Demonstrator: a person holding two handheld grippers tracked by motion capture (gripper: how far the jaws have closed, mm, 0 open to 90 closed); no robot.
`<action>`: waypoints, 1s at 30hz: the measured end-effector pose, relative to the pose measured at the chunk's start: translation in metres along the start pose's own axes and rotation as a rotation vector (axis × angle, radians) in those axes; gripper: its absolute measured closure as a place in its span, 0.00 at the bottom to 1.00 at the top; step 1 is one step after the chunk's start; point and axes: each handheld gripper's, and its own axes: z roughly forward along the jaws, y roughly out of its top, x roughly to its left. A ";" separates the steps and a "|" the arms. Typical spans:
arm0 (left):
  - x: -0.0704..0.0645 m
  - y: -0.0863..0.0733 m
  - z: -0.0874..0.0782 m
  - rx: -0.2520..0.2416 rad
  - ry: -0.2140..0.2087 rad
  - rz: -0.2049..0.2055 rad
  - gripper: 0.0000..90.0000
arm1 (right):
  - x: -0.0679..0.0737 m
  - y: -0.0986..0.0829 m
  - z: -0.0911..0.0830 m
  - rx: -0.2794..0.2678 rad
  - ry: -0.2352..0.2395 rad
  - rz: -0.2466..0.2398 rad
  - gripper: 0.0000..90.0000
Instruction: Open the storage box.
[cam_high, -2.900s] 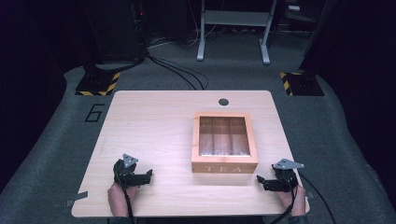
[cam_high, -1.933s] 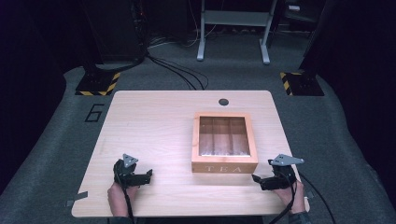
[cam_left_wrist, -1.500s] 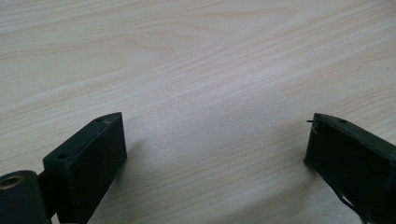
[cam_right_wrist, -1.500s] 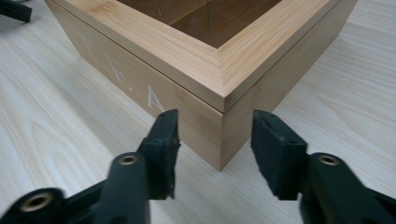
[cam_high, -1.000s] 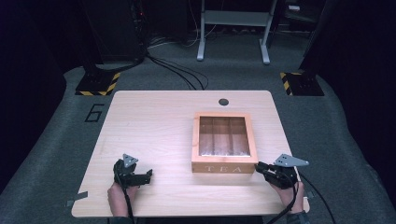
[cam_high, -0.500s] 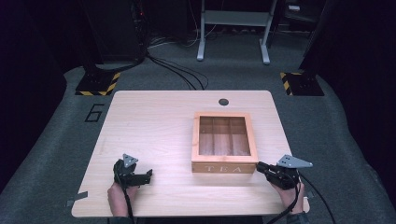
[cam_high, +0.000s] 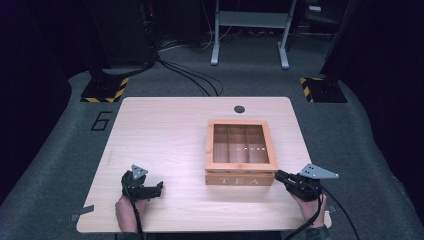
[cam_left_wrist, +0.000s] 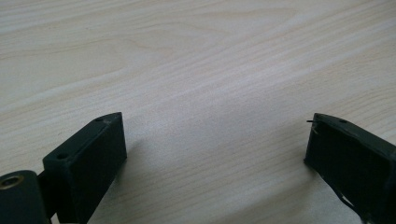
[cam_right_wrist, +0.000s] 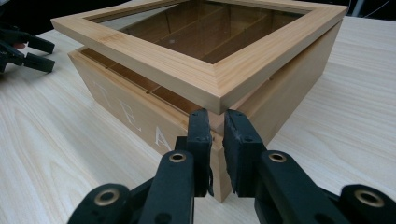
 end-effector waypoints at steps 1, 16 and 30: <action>0.000 0.000 0.000 0.000 0.000 0.000 0.05 | 0.000 0.000 0.000 0.000 0.000 0.000 0.89; 0.000 0.000 0.000 0.000 0.000 0.000 0.05 | -0.002 0.014 0.005 -0.034 0.001 -0.008 0.90; 0.000 0.000 0.000 0.000 0.000 0.000 0.05 | -0.006 0.034 0.010 -0.052 0.010 -0.026 0.90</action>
